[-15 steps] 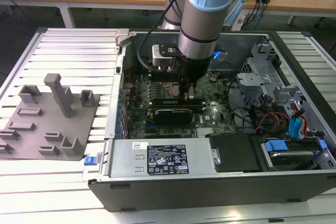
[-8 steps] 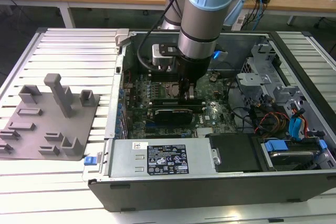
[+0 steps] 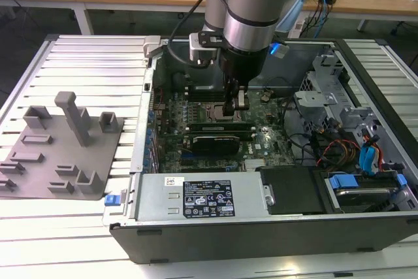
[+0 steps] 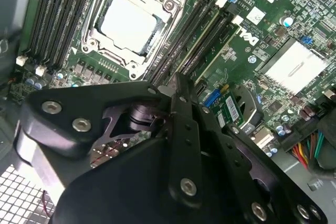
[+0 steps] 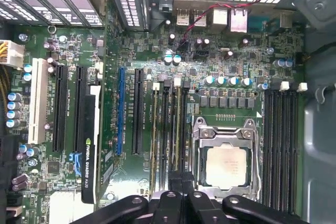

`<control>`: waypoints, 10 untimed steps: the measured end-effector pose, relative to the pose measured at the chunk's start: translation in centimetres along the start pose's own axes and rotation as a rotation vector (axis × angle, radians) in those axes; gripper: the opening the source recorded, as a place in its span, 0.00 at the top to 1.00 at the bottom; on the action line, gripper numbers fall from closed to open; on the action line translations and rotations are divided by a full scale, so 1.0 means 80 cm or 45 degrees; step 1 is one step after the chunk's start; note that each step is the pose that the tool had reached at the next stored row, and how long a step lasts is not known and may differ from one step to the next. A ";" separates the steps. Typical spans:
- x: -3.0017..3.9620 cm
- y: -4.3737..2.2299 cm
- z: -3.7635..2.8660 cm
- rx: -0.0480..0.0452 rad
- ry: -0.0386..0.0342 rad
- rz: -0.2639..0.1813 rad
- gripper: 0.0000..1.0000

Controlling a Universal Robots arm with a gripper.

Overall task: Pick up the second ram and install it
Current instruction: 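Insert the second ram into the second slot, then press down the second ram until it locks into place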

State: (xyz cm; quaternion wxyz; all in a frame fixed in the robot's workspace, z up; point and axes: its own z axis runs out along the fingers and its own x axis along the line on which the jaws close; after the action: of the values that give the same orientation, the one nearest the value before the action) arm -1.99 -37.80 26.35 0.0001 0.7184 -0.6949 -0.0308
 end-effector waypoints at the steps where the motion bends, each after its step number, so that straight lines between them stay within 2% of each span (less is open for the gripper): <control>1: 0.0000 0.0000 0.0000 0.000 -0.0001 0.000 0.89; 7: 0.0001 -0.0013 0.0000 0.000 0.0002 0.000 0.89; 8: 0.0007 -0.0120 0.0057 -0.001 0.0002 0.000 0.89; 9: 0.0017 -0.0264 0.0185 -0.001 0.0005 0.000 0.89; 10: 0.0021 -0.0345 0.0224 -0.002 0.0006 0.000 0.89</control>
State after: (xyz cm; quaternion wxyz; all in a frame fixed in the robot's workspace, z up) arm 0.69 -37.79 24.44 0.0008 0.7185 -0.6949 -0.0311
